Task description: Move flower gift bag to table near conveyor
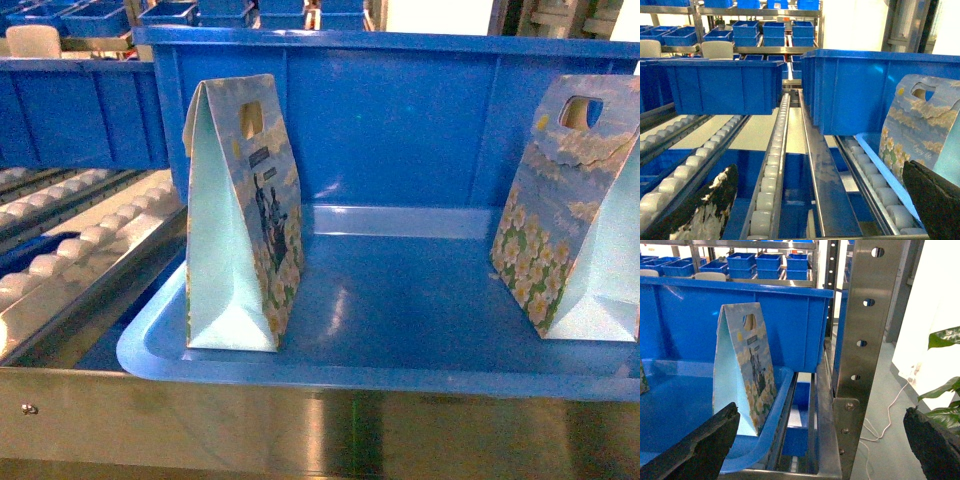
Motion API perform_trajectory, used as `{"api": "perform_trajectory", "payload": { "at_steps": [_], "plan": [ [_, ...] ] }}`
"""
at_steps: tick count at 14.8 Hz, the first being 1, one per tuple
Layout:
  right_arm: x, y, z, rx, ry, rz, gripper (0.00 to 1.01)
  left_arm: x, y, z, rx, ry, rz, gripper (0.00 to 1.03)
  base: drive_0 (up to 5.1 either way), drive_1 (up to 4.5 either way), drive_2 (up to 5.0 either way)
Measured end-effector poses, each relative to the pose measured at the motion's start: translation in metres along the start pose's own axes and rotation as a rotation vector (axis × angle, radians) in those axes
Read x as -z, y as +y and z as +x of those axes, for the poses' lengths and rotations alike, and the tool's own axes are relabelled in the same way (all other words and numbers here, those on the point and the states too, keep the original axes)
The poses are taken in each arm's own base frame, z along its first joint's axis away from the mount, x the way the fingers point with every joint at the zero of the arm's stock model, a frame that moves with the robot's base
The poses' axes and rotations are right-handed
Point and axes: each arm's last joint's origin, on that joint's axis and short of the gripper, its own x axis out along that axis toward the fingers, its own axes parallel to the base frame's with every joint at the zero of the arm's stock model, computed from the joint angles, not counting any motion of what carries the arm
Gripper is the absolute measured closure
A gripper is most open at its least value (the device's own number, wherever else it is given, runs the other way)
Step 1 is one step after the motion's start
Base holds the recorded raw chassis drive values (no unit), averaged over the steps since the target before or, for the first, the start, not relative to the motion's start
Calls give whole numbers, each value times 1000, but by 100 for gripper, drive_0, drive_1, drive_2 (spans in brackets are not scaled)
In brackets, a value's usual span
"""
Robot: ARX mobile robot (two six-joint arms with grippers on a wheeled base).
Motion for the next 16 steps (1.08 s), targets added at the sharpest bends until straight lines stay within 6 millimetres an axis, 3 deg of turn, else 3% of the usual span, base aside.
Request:
{"api": "perform_trajectory", "payload": {
  "at_steps": [2,11,13,16],
  "plan": [
    [-2,1,13,-17,30,4,3,-2,-3,12,18,8,-17,5,0,0,0],
    [-64,33,84,-161,48,35,3,-71,-45,83,187,-78,-77,5,0,0,0],
    [-70,49,98,-181,58,28,3,-77,-51,94,189,-75,-77,5,0,0,0],
    [-71,52,100,-142,55,2,3,-77,-51,95,149,-85,-68,5,0,0,0]
  ]
}}
